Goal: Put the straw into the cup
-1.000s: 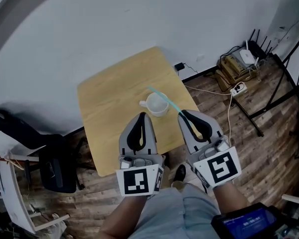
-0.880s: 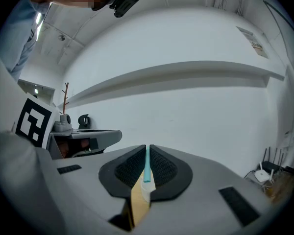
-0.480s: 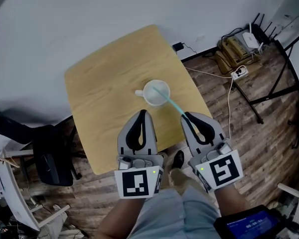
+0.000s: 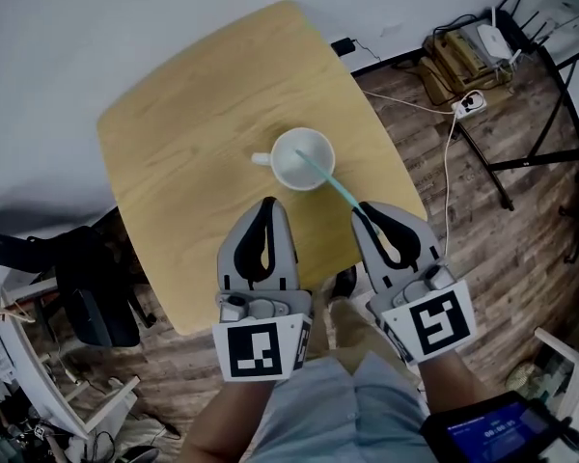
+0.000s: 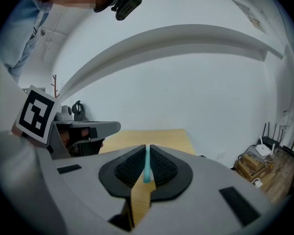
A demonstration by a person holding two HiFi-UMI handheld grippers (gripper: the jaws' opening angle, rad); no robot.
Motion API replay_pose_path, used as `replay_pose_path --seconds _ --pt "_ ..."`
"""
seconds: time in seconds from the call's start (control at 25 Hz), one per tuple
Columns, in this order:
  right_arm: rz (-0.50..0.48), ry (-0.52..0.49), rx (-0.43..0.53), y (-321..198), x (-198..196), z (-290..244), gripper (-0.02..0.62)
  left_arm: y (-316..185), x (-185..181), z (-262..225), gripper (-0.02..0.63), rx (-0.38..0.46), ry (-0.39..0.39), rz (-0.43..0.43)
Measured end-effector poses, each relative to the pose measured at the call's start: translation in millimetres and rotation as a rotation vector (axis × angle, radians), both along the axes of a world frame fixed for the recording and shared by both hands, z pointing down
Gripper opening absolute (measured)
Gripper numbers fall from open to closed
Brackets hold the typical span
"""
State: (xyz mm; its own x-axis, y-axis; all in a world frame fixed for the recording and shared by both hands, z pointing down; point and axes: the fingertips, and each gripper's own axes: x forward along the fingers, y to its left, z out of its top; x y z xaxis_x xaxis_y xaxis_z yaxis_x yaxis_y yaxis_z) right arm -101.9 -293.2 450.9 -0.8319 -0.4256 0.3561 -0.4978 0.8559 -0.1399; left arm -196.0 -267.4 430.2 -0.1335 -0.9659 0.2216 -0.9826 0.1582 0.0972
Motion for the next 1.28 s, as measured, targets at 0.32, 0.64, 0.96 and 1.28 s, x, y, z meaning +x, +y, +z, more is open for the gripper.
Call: replay_pose_path --seconds 0.32,0.64,0.96,1.28 --pt "-0.006 0.033 -0.007 2.1 -5.2 21.9 0.026 0.0 -3.4 17.6 -0.003 -0.026 0.02 0.017" --pt "0.027 0.001 -0.015 -8.8 -5.4 21.2 0.048 -5.1 -1.3 19.0 -0.003 -0.032 0.013 0.031" --pt "0.037 -0.062 0.046 -14.8 2.6 -28.9 0.071 -9.5 14.6 -33.8 -0.003 0.044 -0.025 0.064" --pt "0.062 -0.199 0.176 -5.7 12.5 -119.9 0.059 -2.0 46.2 -119.2 -0.003 0.194 -0.078 0.106"
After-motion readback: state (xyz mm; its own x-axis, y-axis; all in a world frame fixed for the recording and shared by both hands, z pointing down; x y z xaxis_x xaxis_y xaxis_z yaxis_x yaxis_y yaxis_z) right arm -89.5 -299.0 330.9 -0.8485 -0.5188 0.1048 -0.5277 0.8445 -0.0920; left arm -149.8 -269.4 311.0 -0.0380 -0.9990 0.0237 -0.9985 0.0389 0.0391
